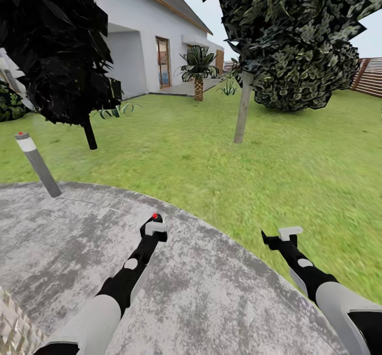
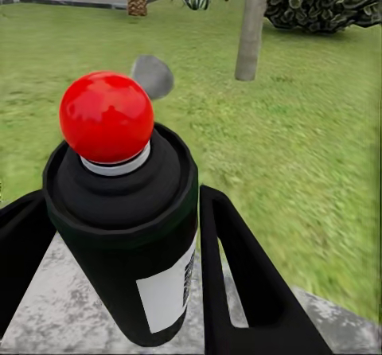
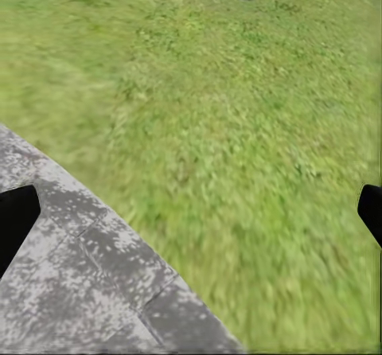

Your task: In the garden, pick up the pesticide atomizer on the floor and spray pesticide onto both trees until each tree trunk is fully covered.

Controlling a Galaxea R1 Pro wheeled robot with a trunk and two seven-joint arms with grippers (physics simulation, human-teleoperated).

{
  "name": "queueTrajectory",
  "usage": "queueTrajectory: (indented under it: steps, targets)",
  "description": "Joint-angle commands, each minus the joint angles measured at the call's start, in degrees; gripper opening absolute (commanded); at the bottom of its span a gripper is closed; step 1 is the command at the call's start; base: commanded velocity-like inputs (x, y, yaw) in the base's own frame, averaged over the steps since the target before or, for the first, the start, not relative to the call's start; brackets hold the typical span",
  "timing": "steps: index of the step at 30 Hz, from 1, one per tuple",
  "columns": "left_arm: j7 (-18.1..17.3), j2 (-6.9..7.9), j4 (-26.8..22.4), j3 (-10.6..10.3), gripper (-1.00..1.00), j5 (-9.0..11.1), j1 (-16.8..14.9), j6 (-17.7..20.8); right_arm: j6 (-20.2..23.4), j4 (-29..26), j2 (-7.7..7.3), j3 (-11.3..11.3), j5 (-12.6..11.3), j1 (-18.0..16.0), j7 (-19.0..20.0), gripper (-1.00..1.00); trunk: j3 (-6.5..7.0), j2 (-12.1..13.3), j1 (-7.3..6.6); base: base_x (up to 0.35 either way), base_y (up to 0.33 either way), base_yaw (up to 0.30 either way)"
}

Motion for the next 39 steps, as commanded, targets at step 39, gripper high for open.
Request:
queueTrajectory:
  steps: [39]
  targets:
    - [0.1,-0.09,0.5,0.0,-1.0,0.0,0.0,0.0,0.0,0.0,0.0,0.0,0.0,0.0,0.0,1.0,2.15,0.0,0.0,-0.346,0.0,0.0]
